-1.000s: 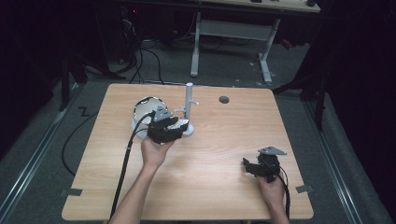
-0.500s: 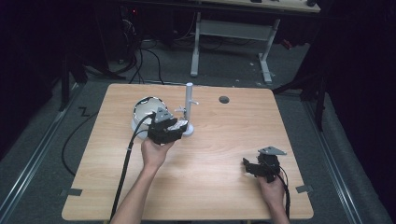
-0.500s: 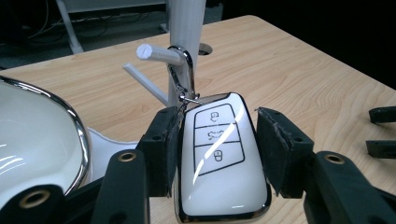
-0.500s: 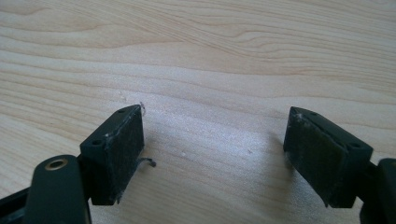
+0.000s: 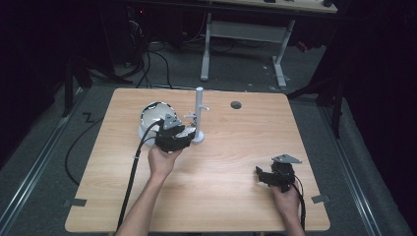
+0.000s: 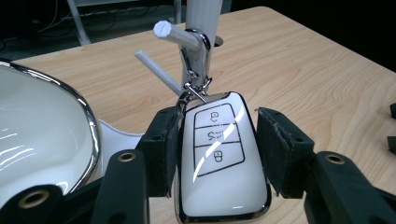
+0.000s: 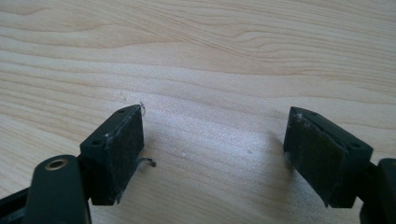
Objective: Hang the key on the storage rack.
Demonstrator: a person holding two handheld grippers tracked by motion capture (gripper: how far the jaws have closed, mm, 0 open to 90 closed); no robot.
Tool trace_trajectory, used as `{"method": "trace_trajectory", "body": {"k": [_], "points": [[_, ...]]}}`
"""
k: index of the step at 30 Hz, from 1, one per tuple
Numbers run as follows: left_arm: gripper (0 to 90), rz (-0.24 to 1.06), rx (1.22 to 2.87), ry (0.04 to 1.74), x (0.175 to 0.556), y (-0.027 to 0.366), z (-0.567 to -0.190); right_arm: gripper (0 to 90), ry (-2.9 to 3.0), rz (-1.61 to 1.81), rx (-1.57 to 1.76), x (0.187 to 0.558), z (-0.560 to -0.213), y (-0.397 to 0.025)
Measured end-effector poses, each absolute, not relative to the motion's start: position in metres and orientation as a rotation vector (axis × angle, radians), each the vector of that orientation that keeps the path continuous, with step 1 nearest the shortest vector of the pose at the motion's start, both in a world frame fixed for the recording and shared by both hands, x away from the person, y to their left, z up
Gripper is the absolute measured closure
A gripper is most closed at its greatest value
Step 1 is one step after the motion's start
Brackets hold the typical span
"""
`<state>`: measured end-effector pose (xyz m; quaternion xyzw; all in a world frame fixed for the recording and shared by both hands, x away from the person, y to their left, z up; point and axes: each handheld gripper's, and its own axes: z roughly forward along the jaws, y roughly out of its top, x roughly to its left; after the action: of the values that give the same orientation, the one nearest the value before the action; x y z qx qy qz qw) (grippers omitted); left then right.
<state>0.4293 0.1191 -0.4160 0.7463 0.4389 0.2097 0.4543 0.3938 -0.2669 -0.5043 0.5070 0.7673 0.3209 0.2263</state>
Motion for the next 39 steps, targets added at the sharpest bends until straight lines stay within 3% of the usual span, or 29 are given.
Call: {"method": "trace_trajectory", "body": {"k": [33, 39], "points": [[49.6, 0.53, 1.974, 1.151, 0.442, 0.112, -0.443, 20.2, 2.115, 0.885, 1.398, 0.394, -0.504, -0.267], [46.3, 0.527, 1.967, 1.166, 0.439, 0.116, -0.447, 20.3, 2.115, 0.884, 1.397, 0.394, -0.504, -0.267]]}}
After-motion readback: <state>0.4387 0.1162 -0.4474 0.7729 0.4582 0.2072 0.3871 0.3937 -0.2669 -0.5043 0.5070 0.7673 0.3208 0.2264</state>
